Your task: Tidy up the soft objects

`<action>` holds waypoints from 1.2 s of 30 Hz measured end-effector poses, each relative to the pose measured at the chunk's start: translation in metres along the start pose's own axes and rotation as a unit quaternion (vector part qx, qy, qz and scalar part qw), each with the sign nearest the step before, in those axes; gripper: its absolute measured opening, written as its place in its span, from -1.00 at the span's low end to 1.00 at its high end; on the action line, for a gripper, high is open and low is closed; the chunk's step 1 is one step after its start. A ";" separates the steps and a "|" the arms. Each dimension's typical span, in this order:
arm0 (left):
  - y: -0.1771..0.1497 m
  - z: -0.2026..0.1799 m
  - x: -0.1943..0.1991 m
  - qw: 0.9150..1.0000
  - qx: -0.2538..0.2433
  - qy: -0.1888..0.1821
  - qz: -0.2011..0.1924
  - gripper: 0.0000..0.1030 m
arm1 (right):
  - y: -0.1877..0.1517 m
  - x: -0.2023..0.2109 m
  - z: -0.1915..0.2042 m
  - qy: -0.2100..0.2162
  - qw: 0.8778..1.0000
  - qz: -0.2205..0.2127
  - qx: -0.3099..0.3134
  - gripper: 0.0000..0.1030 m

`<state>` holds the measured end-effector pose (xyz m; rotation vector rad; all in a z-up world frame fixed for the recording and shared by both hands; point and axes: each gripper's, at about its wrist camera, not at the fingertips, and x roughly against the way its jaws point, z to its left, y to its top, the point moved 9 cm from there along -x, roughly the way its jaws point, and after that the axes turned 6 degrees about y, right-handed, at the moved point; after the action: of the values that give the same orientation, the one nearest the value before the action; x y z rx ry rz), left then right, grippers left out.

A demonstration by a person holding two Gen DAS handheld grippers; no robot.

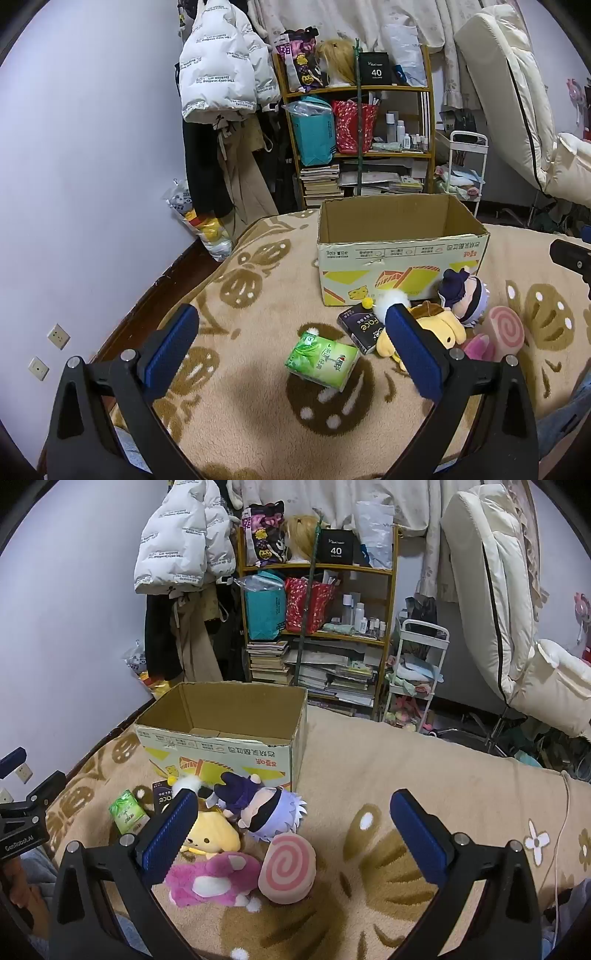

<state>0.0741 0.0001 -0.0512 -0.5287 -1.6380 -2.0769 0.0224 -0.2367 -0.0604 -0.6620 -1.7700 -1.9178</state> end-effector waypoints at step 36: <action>0.005 -0.001 0.003 1.000 -0.001 0.006 -0.006 0.94 | 0.001 0.001 -0.008 -0.035 0.999 -0.005 0.002 1.00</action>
<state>0.0739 -0.0023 -0.0459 -0.5066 -1.6357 -2.0871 0.0219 -0.2452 -0.0601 -0.7283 -1.8225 -1.9192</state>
